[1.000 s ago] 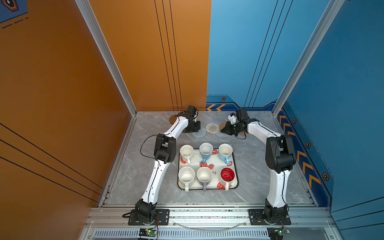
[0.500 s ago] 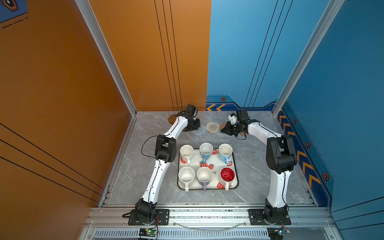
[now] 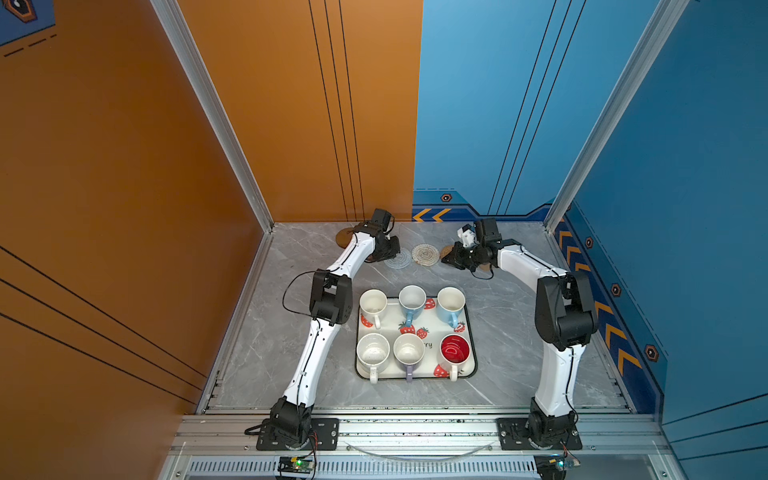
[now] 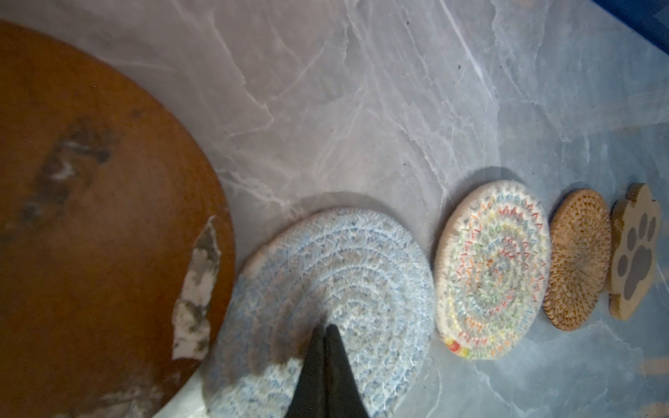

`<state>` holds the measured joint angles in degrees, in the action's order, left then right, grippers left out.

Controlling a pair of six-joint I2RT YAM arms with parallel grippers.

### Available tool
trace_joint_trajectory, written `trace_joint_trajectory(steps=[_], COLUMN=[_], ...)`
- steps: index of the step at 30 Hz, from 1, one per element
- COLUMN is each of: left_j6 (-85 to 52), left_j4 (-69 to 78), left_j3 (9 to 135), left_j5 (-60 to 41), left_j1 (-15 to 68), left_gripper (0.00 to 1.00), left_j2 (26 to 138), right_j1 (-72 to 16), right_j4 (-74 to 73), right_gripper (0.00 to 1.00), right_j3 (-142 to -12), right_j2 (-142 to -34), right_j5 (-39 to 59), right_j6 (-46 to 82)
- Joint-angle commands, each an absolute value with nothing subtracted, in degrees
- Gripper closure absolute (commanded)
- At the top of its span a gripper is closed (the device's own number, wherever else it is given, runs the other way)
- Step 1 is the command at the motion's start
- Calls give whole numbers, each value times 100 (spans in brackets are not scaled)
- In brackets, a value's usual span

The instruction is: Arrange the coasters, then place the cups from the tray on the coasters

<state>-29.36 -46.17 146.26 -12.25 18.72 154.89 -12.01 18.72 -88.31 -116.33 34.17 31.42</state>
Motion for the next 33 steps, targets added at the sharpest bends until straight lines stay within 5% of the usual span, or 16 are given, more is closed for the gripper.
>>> trace_joint_trajectory(steps=[1, 20, 33], left_j6=[-2739, -2426, -3258], left_j4=[-4798, -3976, -1663], left_j3=[14719, 14908, 14775], left_j5=[-901, -215, -691], left_j1=[1854, 1193, 822], left_gripper=[98, 58, 52], left_j2=[15002, 15029, 15750], right_j1=[-1204, -1292, -1363], right_j4=[1690, 1565, 1564], right_gripper=[100, 100, 100], right_j3=[-8753, -8535, -8320], right_j2=[-11433, -11441, -11496], right_j5=[3542, 3560, 3515], right_j6=[3267, 3357, 3399])
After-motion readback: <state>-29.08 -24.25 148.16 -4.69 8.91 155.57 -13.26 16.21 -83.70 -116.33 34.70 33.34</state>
